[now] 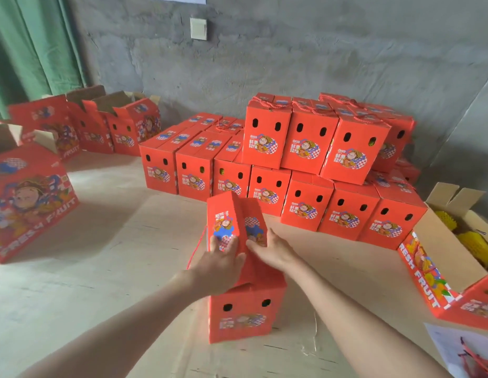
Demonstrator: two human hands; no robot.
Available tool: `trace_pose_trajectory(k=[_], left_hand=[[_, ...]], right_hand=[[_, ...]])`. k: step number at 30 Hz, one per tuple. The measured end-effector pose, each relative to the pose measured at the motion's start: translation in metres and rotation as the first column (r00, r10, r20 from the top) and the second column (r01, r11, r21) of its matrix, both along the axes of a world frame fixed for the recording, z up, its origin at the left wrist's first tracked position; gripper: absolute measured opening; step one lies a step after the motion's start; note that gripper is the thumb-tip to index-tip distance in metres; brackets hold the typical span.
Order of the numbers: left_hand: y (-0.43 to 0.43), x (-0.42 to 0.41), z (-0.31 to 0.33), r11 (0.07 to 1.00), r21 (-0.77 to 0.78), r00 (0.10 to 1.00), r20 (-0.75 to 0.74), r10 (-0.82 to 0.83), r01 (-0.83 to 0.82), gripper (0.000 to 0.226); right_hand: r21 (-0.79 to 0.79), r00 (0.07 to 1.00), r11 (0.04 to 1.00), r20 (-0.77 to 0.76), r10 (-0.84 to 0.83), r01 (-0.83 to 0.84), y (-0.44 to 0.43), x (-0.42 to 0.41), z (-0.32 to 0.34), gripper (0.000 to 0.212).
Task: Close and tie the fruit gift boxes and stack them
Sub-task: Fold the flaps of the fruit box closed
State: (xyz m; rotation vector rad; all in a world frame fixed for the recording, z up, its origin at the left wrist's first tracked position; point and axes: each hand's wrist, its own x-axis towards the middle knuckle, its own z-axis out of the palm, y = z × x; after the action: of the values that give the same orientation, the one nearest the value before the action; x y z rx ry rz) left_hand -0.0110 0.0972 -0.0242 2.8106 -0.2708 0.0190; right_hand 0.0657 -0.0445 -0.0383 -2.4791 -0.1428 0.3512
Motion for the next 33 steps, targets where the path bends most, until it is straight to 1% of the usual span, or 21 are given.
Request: trace_pose_trajectory(k=[1, 3, 4, 5, 6, 8, 10, 12, 13, 15, 17, 18, 19, 20, 21, 23, 24, 26, 28, 30, 33], left_hand=[[-0.008, -0.007, 0.002, 0.984, -0.148, 0.991, -0.105, 0.083, -0.098, 0.045], [-0.027, -0.017, -0.004, 0.97, -0.183, 0.961, -0.256, 0.108, -0.158, 0.059], [-0.036, -0.019, -0.008, 0.963, -0.2, 0.948, -0.296, 0.116, -0.18, 0.065], [-0.046, -0.021, -0.011, 0.956, -0.219, 0.945, -0.302, 0.123, -0.195, 0.069], [-0.055, -0.025, -0.014, 0.955, -0.235, 0.957, -0.265, 0.118, -0.183, 0.069], [-0.07, -0.031, -0.021, 0.945, -0.298, 0.98, -0.179, 0.082, -0.134, 0.062], [-0.078, -0.028, -0.025, 0.94, -0.335, 0.995, -0.098, 0.031, -0.062, 0.051], [-0.07, -0.013, -0.023, 0.961, -0.272, 0.998, 0.002, 0.06, -0.058, 0.042], [-0.06, 0.0, -0.02, 0.966, -0.248, 0.991, 0.085, 0.099, -0.075, 0.037], [-0.032, 0.029, -0.017, 0.979, -0.197, 0.972, 0.214, 0.099, -0.057, 0.035], [-0.004, 0.052, -0.022, 1.0, 0.023, 0.978, 0.209, -0.001, -0.004, 0.042], [0.008, 0.06, -0.026, 0.993, 0.117, 0.981, 0.185, -0.05, 0.029, 0.044], [0.018, 0.065, -0.029, 0.986, 0.155, 0.982, 0.166, -0.094, 0.068, 0.045], [0.028, 0.068, -0.031, 0.981, 0.162, 0.984, 0.131, -0.124, 0.102, 0.052], [0.037, 0.07, -0.03, 0.978, 0.157, 0.986, 0.078, -0.148, 0.135, 0.066], [0.05, 0.07, -0.025, 0.953, 0.219, 0.976, 0.019, -0.217, 0.208, 0.099], [0.055, 0.069, -0.023, 0.932, 0.279, 0.968, 0.028, -0.249, 0.231, 0.109], [0.056, 0.062, -0.02, 0.888, 0.387, 0.951, 0.078, -0.299, 0.248, 0.116], [0.055, 0.05, -0.029, 0.905, 0.349, 0.919, 0.213, -0.331, 0.245, 0.109], [0.053, 0.036, -0.036, 0.935, 0.278, 0.89, 0.336, -0.308, 0.218, 0.103], [0.054, 0.026, -0.038, 0.952, 0.232, 0.872, 0.402, -0.281, 0.199, 0.098]], right_hand=[[0.017, 0.999, 0.999, -0.01, 0.035, -0.035, -0.005, 0.007, 0.004, 0.059], [0.013, 0.995, 0.995, -0.002, 0.102, -0.102, -0.009, 0.018, 0.009, 0.052], [-0.005, 0.991, 0.991, 0.007, 0.133, -0.133, -0.009, 0.021, 0.011, 0.05], [-0.025, 0.987, 0.987, 0.022, 0.161, -0.161, -0.009, 0.025, 0.011, 0.048], [-0.053, 0.982, 0.981, 0.037, 0.186, -0.184, -0.009, 0.027, 0.01, 0.046], [-0.136, 0.969, 0.962, 0.029, 0.244, -0.238, -0.013, 0.031, 0.013, 0.046], [-0.265, 0.956, 0.923, 0.009, 0.293, -0.28, -0.021, 0.034, 0.021, 0.052], [-0.416, 0.951, 0.869, 0.03, 0.307, -0.268, -0.026, 0.033, 0.023, 0.052], [-0.46, 0.954, 0.856, 0.06, 0.295, -0.236, -0.026, 0.027, 0.02, 0.05], [-0.503, 0.936, 0.853, 0.215, 0.28, -0.14, -0.023, 0.008, 0.005, 0.05], [-0.492, 0.865, 0.868, 0.404, 0.296, -0.067, -0.023, -0.015, -0.014, 0.057], [-0.486, 0.849, 0.872, 0.434, 0.302, -0.062, -0.027, -0.025, -0.021, 0.068], [-0.494, 0.854, 0.867, 0.421, 0.307, -0.068, -0.033, -0.033, -0.024, 0.083], [-0.521, 0.864, 0.85, 0.393, 0.315, -0.073, -0.041, -0.038, -0.026, 0.1], [-0.548, 0.87, 0.834, 0.38, 0.314, -0.062, -0.049, -0.042, -0.028, 0.111], [-0.549, 0.868, 0.836, 0.41, 0.279, -0.009, -0.062, -0.047, -0.031, 0.111], [-0.525, 0.864, 0.851, 0.429, 0.265, 0.0, -0.065, -0.048, -0.031, 0.11], [-0.491, 0.858, 0.87, 0.428, 0.286, -0.045, -0.069, -0.046, -0.03, 0.11], [-0.48, 0.855, 0.87, 0.398, 0.332, -0.114, -0.073, -0.043, -0.027, 0.111], [-0.47, 0.845, 0.866, 0.383, 0.372, -0.168, -0.076, -0.04, -0.025, 0.112], [-0.47, 0.845, 0.858, 0.357, 0.398, -0.206, -0.076, -0.036, -0.023, 0.11]])
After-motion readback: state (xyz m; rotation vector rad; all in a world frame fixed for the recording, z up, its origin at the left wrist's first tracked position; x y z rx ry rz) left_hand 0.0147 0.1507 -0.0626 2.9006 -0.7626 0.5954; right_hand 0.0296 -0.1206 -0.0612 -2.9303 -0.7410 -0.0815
